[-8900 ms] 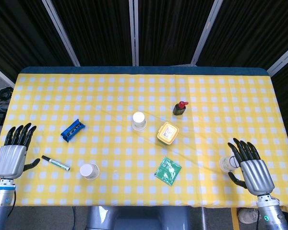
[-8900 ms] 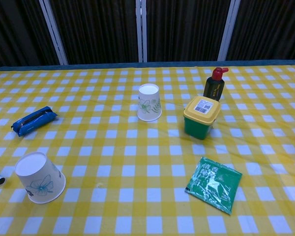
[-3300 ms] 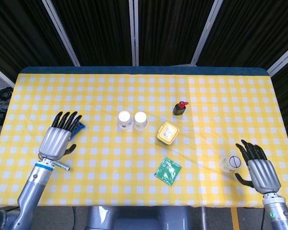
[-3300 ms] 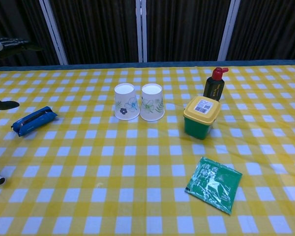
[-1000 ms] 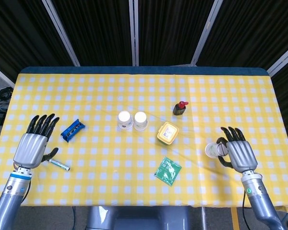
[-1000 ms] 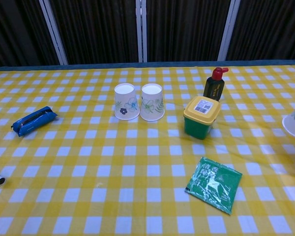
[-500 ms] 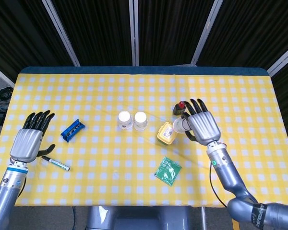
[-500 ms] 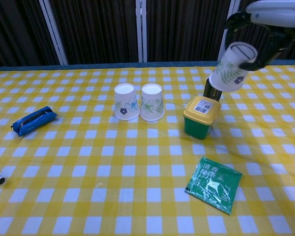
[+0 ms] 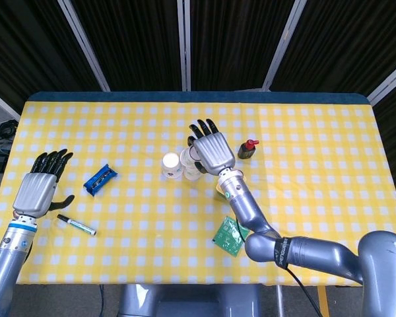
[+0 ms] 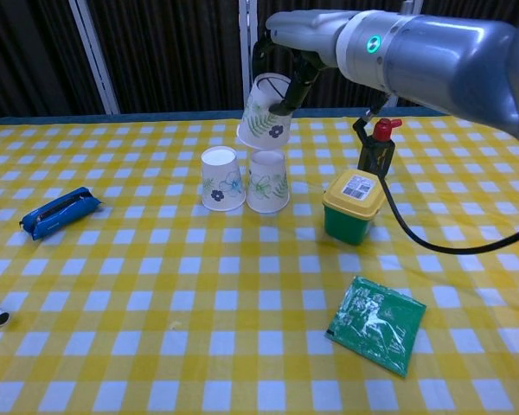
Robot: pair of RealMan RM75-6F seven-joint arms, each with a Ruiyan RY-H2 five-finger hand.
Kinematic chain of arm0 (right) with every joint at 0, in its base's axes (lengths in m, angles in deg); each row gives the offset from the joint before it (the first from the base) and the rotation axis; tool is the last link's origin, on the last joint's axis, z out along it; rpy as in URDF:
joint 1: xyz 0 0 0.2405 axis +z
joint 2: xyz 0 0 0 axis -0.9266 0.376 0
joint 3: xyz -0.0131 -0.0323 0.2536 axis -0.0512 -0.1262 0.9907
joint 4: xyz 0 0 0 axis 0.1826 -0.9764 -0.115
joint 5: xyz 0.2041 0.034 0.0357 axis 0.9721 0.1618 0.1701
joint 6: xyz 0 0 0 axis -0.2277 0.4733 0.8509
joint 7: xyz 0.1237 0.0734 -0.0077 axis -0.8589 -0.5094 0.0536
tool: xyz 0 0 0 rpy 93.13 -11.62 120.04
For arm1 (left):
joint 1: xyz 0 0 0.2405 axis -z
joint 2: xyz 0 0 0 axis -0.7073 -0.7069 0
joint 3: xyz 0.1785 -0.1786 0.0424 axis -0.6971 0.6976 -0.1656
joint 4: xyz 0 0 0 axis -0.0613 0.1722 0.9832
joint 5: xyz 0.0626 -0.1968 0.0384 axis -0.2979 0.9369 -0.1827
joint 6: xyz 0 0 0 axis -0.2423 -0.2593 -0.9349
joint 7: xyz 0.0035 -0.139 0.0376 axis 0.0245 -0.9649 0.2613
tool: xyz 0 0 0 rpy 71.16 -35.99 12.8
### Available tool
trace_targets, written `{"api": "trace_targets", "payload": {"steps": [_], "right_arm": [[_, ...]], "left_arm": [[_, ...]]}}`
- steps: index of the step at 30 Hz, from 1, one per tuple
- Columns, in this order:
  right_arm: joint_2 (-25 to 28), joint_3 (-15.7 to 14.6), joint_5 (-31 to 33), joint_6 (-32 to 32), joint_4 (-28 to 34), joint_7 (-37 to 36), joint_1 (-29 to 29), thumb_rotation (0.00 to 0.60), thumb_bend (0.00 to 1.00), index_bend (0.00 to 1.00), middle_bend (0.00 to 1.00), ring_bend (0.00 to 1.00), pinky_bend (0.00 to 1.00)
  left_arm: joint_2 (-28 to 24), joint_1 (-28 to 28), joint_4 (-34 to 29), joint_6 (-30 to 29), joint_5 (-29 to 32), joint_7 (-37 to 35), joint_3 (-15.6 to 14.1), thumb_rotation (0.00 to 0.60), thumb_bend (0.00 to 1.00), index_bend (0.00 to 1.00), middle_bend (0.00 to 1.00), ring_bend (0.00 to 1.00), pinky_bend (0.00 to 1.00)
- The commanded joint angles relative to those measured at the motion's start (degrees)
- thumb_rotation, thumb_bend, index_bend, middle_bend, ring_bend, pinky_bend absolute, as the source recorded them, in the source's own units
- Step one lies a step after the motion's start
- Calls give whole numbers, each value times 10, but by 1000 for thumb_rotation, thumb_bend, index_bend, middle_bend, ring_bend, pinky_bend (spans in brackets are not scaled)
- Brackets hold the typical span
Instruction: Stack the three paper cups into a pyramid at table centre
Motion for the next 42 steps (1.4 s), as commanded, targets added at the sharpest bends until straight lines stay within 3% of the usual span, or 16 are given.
{"api": "trace_targets", "payload": {"steps": [1,23,42], "right_arm": [[-12,6,4,-7,-16,-12,19,600,246,475,130,0,0],[-65,-34,1,-19,-102,-52,68,600,245,475,132,0,0],[-53,-44,22,12,-89,-17,77,600,245,474,132,0,0]], "left_arm": [[-1,1,1,4,3,-3,1,600,248,0,0,0,0],[-16,1,1,20,16,-24,8,600,247,0,0,0,0],[-23,0,-2,27,16,-34,8,600,246,0,0,0,0]]}}
